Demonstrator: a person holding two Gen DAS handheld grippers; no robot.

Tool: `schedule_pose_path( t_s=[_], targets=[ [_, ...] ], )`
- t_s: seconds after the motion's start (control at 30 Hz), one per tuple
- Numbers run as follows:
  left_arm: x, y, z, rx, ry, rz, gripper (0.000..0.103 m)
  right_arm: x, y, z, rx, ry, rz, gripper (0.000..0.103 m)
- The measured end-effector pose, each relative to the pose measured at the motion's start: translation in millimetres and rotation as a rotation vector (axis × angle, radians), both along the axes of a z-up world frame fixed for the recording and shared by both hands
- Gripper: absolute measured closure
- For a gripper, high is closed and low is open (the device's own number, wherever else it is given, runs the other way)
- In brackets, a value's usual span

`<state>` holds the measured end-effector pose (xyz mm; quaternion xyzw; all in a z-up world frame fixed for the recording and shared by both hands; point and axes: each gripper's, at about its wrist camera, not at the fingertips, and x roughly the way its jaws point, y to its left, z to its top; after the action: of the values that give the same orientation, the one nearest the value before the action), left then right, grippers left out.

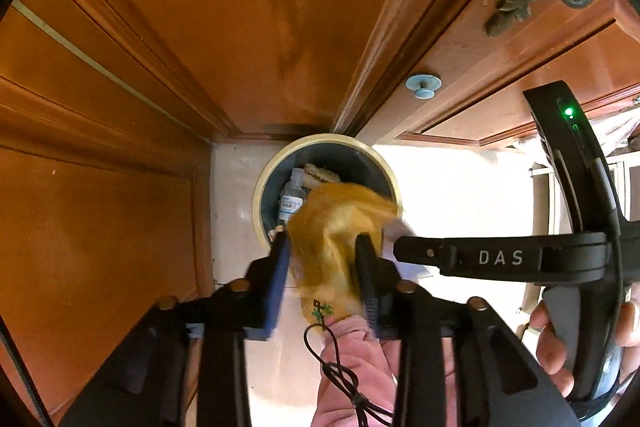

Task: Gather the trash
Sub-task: 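Open both tools over the bin to drop the bag and box, then raise both open tools back to the counter corner toward the white bottle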

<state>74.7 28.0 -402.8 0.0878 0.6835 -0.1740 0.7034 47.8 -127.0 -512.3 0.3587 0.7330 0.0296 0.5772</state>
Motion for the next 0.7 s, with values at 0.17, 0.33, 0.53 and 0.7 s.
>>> schedule_pose_path(
  t_s=[0.17, 0.33, 0.53, 0.7],
  targets=[
    [-2.6, 1.9, 5.5, 0.006, 0.003, -0.012, 0.050, -2.9, 1.5, 1.3, -0.014, -0.006, -0.010, 0.046],
    [-3.4, 7.6, 11.3, 0.020, 0.007, 0.000, 0.050, -7.9, 0.4, 13.5, -0.046, -0.032, -0.003, 0.046],
    [-2.8, 15.1, 32.3, 0.025, 0.001, 0.014, 0.050, -14.8, -4.3, 43.5, -0.097, -0.065, -0.011, 0.046],
    [-1.0, 25.1, 75.0, 0.005, -0.023, 0.042, 0.050, -20.8, -7.0, 85.5, -0.121, -0.105, 0.003, 0.046]
  ],
)
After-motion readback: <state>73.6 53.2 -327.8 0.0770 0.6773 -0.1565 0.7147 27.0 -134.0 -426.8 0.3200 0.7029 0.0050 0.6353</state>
